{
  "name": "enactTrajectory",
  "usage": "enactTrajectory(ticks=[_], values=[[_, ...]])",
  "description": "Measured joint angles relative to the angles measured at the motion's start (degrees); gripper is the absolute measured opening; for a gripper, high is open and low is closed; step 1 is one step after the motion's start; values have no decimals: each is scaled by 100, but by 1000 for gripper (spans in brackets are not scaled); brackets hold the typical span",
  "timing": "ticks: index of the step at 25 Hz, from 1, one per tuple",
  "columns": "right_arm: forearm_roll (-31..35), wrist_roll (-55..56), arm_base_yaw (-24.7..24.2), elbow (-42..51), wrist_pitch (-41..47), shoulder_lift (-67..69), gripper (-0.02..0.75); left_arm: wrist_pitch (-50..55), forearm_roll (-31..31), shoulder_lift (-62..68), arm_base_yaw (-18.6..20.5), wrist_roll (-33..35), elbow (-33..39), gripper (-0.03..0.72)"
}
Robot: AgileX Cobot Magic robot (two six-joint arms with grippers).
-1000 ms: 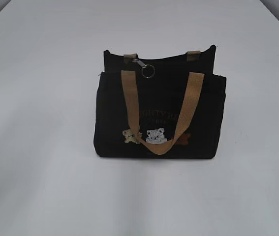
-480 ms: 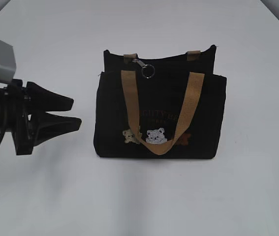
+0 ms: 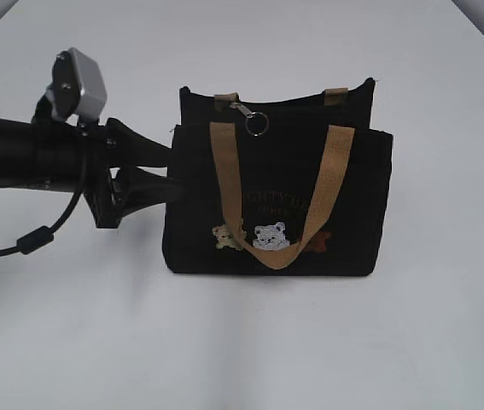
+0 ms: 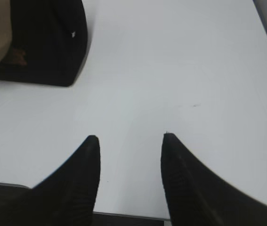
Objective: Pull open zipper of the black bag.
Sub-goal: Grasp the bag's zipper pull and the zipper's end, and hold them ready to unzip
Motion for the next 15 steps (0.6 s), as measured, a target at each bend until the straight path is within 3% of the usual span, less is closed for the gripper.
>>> enactTrajectory(ticks=[4, 6, 8, 9, 13, 15], values=[[875, -883, 0, -44, -56, 337, 340, -16, -5, 477, -167, -522, -399, 415], [1550, -1665, 0, -79, -368, 842, 340, -30, -7, 598, -261, -837, -564, 293], [2467, -2579, 0, -91, -1025, 1471, 340, -24, -13, 642, -335, -973, -615, 107], [3095, -3188, 0, -97, -1340, 1890, 337, -31, -13, 642, -354, -1002, -620, 62], [5581, -6151, 0, -425, -1989, 3833, 319, -36, -13, 642, -359, -1050, -626, 62], [6440, -7412, 0, -791, -1953, 4925, 316, -36, -13, 642, -359, -1052, -626, 62]])
